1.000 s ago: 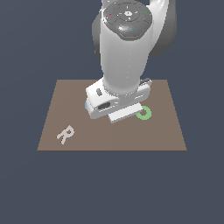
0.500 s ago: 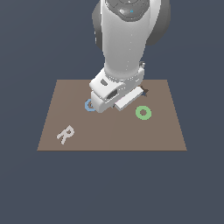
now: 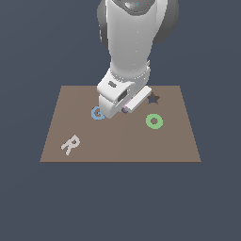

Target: Insert a designated object into the corresponding slot on a board.

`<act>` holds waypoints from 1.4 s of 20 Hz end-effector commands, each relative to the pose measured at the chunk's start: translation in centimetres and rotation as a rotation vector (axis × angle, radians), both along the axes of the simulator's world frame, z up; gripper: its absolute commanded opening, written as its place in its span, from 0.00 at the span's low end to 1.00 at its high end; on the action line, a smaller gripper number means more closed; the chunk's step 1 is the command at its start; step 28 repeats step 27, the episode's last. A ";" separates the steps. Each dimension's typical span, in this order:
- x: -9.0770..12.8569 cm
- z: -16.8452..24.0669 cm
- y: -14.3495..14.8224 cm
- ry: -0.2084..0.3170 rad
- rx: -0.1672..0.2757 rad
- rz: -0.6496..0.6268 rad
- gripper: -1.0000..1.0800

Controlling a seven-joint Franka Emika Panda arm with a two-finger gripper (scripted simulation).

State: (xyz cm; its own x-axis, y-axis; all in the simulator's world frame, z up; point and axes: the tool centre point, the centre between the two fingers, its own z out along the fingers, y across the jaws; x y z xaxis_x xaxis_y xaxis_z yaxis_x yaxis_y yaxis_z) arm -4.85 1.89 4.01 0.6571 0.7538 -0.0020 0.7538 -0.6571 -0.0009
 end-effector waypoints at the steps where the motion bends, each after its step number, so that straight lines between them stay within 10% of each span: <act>1: -0.2 0.0 -0.1 -0.001 0.000 0.015 0.00; 17: 0.0 -1.0 0.0 -0.001 -0.001 0.004 0.00; 18: 0.0 -1.0 0.0 -0.001 -0.001 0.004 0.96; 28: 0.0 -1.0 0.0 -0.001 -0.001 0.004 0.96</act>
